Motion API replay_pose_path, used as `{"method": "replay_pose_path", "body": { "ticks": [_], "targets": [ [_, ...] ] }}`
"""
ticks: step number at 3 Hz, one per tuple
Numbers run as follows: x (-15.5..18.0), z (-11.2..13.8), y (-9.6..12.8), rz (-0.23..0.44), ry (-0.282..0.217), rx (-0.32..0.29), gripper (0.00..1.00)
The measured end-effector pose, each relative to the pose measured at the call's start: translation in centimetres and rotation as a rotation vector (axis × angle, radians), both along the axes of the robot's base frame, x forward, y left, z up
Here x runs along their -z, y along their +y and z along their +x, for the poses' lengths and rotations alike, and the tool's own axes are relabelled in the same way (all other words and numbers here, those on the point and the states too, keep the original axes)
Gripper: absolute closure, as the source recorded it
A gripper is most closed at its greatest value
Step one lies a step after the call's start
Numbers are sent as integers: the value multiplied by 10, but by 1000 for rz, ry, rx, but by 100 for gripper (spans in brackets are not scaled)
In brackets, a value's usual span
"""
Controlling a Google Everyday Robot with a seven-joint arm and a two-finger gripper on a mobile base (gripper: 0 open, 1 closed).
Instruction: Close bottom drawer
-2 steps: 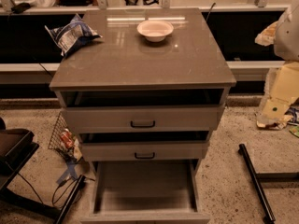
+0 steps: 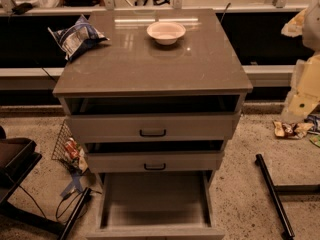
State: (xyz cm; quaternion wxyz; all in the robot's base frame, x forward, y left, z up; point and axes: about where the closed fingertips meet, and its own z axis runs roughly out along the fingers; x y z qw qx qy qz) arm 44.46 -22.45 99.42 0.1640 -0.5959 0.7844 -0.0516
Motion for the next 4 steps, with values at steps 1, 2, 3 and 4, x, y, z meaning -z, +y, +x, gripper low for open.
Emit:
{"method": "replay_pose_path", "body": {
  "ticks": [1,2,3,4],
  "targets": [
    [-3,2,-14,27,-39,34,0],
    [14,-7,-19,102,-84,44,0],
    [86,-40,-28,222,-113,85,0],
    [144,-59,-30,264,-129,133,0]
  ]
}}
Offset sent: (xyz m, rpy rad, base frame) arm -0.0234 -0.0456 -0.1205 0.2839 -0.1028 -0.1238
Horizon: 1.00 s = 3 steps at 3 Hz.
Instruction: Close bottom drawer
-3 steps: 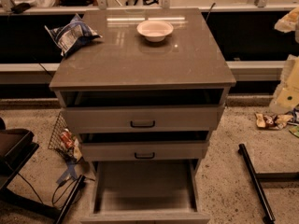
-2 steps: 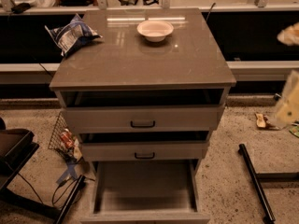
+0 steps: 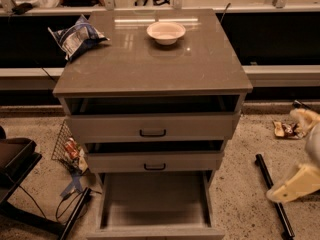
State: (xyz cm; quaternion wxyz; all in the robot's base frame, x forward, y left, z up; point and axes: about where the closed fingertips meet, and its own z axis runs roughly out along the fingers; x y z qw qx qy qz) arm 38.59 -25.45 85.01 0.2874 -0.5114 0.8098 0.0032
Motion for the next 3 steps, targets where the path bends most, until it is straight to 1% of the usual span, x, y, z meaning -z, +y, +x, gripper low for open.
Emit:
{"method": "replay_pose_path", "body": {
  "ticks": [1,2,3],
  "targets": [
    [69,-21,0,27,44,37,18],
    [77,-25,0,24,52,42,41],
    [76,-25,1,22,50,40,64]
  ]
}}
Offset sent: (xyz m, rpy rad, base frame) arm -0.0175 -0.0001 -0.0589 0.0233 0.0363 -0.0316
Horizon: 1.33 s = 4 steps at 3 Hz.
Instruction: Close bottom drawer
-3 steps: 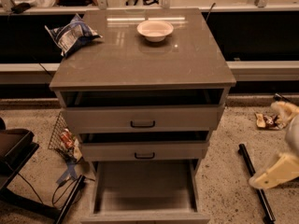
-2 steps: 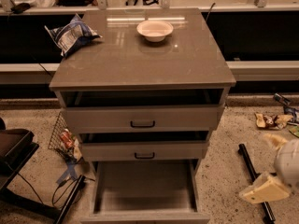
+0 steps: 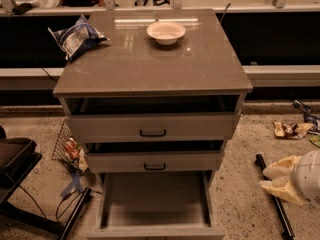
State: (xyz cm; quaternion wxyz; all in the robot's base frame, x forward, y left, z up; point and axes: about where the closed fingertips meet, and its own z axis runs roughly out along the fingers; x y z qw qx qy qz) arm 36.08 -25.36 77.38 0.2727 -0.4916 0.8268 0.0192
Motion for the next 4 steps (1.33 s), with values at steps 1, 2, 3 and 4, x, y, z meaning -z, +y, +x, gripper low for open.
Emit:
{"method": "replay_pose_path", "body": {
  "ticks": [1,2,3,4],
  "targets": [
    [10,-3,8,-13,4,2,96],
    [64,-12,29,38,47,-5,100],
    [134,-26,49,131,86,-6,100],
    [199,-33,63,224,108,-18,100]
  ]
}}
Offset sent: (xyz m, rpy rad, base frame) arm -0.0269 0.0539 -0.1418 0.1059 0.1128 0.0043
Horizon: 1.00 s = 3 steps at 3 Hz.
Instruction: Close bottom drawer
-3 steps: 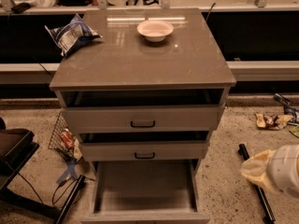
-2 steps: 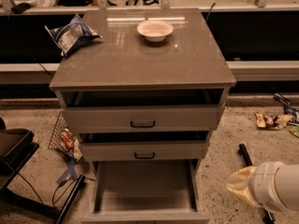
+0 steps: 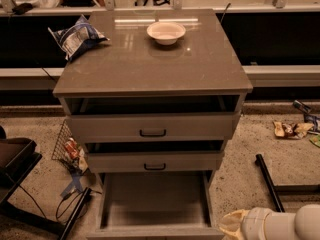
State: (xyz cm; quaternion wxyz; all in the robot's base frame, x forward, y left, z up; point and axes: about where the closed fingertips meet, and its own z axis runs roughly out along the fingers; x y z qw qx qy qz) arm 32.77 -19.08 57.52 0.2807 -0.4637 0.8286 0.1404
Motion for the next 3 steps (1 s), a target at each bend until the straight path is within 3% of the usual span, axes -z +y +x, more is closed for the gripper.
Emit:
{"method": "replay_pose_path", "body": {
  "ticks": [2,3],
  "targets": [
    [94,-6,26,205,53,-29,100],
    [94,-6,26,205,53,-29,100]
  ]
}}
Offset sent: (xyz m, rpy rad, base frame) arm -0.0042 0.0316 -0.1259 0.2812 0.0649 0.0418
